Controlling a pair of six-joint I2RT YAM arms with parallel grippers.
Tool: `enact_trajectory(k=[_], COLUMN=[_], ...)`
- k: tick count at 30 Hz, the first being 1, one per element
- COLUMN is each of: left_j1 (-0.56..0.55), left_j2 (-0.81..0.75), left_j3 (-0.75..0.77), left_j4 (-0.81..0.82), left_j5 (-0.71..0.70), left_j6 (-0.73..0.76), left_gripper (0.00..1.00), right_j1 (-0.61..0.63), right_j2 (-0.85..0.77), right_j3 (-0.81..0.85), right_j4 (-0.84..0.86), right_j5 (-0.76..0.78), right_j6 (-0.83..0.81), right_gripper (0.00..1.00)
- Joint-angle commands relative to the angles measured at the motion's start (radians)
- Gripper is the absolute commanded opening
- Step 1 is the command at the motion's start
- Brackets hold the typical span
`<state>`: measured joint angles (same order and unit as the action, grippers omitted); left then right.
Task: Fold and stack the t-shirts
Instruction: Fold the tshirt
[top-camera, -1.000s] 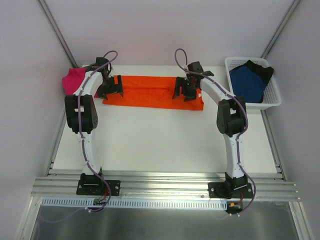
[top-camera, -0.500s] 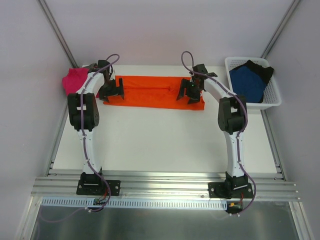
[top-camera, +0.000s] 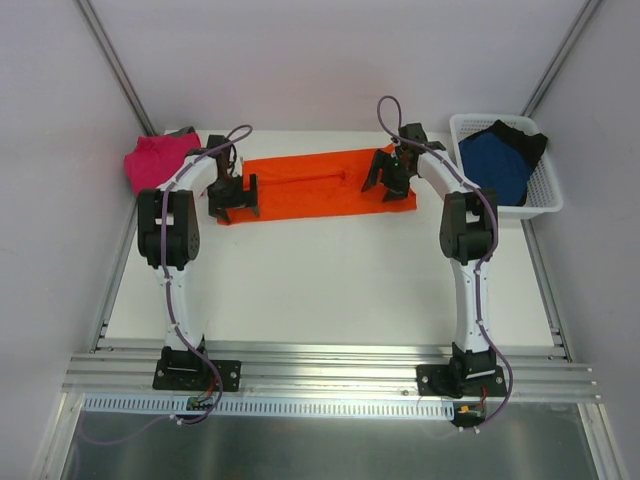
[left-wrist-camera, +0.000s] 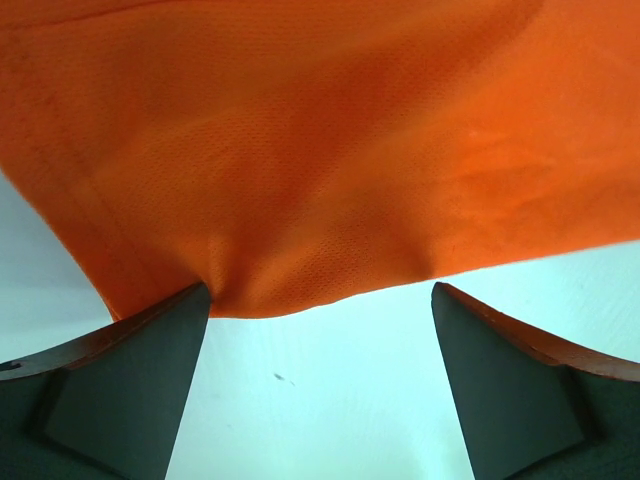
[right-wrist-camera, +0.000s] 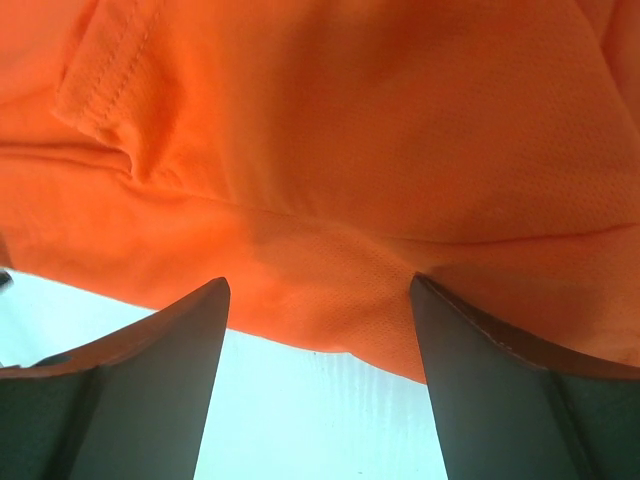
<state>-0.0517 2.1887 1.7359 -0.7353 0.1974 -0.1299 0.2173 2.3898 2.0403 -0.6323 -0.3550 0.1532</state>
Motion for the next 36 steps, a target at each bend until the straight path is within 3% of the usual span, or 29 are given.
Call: enact_trajectory(k=[1, 10, 15, 24, 28, 36], left_j1=[-0.046, -0.198, -0.246, -0.22, -0.183, -0.096], left_j2=[-0.046, -0.265, -0.363, -0.337, -0.21, -0.004], left_j3=[-0.122, -0.416, -0.446, -0.145, 0.02, 0.204], left_j4=[-0.064, -0.035, -0.036, -0.068, -0.069, -0.065], left_j5=[0.074, 0.065, 0.025, -0.096, -0.096, -0.078], left_j6=[-0.008, -0.02, -0.004, 0.075, 0.076, 0.075], left_gripper=[0.95, 0.97, 0.97, 0.98, 0.98, 0.96], right_j1=[-0.013, -0.027, -0.035, -0.032, -0.024, 0.025], right_j2=[0.023, 0.042, 0.032, -0.119, -0.168, -0.132], right_j3=[0.058, 0.107, 0.123, 0.065, -0.004, -0.023], right_j4=[0.003, 0.019, 0.029, 0.046, 0.052, 0.043], right_j5=[-0.01, -0.032, -0.044, -0.085, -0.102, -0.081], right_j6=[0.019, 0.025, 0.025, 0.037, 0.066, 0.045], right_gripper=[0.78, 0.78, 0.78, 0.8, 0.8, 0.8])
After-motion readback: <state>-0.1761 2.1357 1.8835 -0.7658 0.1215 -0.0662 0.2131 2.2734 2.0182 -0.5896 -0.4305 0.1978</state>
